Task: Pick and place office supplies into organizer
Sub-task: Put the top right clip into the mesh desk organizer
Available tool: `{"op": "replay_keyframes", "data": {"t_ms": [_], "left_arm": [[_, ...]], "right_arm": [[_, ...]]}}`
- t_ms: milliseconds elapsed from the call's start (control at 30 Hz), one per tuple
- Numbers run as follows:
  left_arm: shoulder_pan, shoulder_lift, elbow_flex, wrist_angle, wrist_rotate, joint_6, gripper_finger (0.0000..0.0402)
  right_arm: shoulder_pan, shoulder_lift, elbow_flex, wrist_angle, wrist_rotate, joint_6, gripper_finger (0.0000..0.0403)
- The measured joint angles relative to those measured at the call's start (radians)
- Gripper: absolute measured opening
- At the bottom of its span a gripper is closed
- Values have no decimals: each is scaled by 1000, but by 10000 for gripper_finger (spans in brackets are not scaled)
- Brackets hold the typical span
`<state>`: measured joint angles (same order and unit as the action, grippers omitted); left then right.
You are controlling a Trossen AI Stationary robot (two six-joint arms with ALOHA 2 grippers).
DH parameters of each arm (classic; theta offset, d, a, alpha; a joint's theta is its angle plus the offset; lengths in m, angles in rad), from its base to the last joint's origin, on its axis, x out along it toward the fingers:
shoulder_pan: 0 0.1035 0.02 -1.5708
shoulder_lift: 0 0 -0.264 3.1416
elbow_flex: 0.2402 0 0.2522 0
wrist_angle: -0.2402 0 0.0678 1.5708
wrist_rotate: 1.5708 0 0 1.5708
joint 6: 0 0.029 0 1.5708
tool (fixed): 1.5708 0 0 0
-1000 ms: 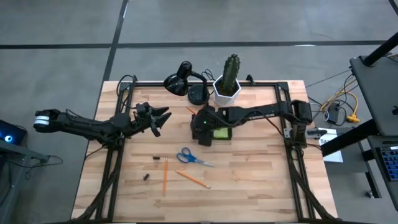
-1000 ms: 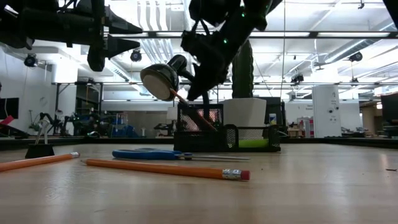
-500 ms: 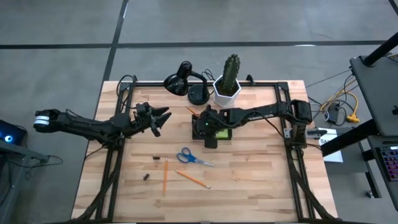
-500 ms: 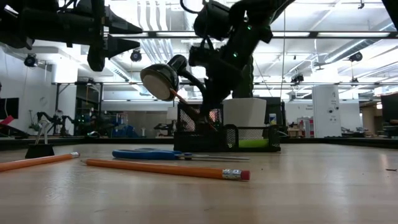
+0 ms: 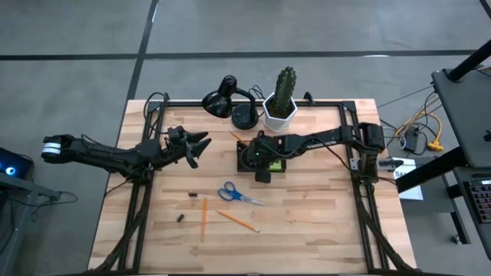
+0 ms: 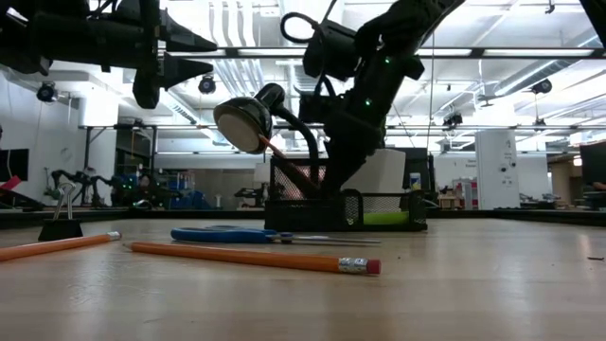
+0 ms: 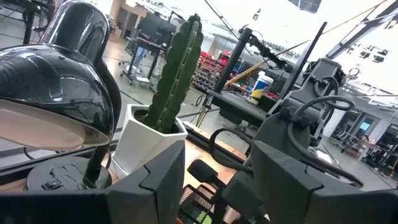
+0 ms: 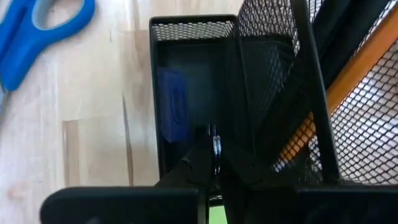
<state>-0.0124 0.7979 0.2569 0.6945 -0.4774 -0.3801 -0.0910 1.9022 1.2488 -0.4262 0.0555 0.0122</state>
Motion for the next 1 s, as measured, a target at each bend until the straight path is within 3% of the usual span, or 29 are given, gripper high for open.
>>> {"op": "replay_keyframes", "data": {"t_ms": [533,1000], "left_arm": [[0,0,0,0,0,0,168],[0,0,0,0,0,0,168]], "right_arm": [[-2,0,-11,22,0,15,9],[-1,-1,-11,20,-1,40,44]]}}
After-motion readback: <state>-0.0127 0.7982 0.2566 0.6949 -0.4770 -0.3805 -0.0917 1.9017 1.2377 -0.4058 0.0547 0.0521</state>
